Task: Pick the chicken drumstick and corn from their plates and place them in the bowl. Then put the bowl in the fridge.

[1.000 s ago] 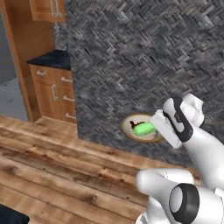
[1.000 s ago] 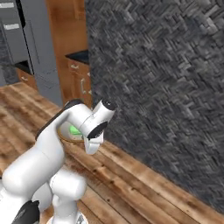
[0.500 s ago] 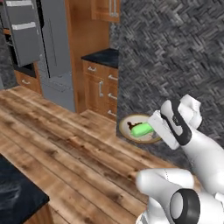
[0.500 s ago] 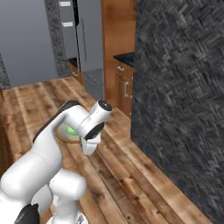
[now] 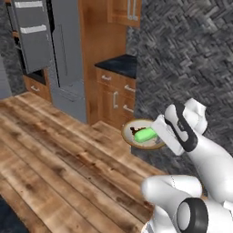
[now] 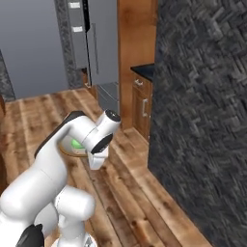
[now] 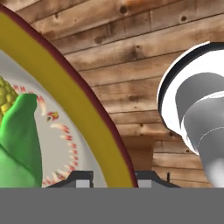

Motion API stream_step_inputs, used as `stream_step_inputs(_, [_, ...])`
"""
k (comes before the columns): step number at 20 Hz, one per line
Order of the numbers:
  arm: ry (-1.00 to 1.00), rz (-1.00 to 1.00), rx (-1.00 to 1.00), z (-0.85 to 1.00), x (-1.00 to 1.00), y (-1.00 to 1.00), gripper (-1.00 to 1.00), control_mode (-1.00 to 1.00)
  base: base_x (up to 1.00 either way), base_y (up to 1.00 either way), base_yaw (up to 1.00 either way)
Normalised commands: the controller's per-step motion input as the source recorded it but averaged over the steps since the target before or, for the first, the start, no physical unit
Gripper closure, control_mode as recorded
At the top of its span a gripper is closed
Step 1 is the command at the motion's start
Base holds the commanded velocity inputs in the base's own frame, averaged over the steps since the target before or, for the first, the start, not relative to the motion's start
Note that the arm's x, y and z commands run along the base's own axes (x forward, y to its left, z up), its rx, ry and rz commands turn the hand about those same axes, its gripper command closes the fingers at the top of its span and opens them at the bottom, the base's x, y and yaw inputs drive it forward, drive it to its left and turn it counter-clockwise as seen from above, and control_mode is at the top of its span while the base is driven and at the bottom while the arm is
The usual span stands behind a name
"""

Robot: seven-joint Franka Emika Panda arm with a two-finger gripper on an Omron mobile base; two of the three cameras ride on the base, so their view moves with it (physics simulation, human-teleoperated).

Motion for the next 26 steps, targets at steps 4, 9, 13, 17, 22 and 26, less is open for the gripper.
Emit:
stream_step_inputs(4, [0.00,0.00,0.00,0.00,0.00,0.00,1.00,1.00,0.81,0.00,0.21])
stream_step_inputs(9, [0.00,0.00,0.00,0.00,0.00,0.00,1.00,1.00,0.70,0.00,0.37])
stream_step_inputs(13, [0.00,0.00,0.00,0.00,0.00,0.00,1.00,1.00,0.65,0.00,0.43])
stream_step_inputs(17, [0.00,0.00,0.00,0.00,0.00,0.00,1.00,1.00,0.68,0.00,0.43])
stream_step_inputs(22, [0.00,0.00,0.00,0.00,0.00,0.00,1.00,1.00,0.76,0.00,0.33])
stream_step_inputs(26, [0.00,0.00,0.00,0.00,0.00,0.00,1.00,1.00,0.87,0.00,0.16])
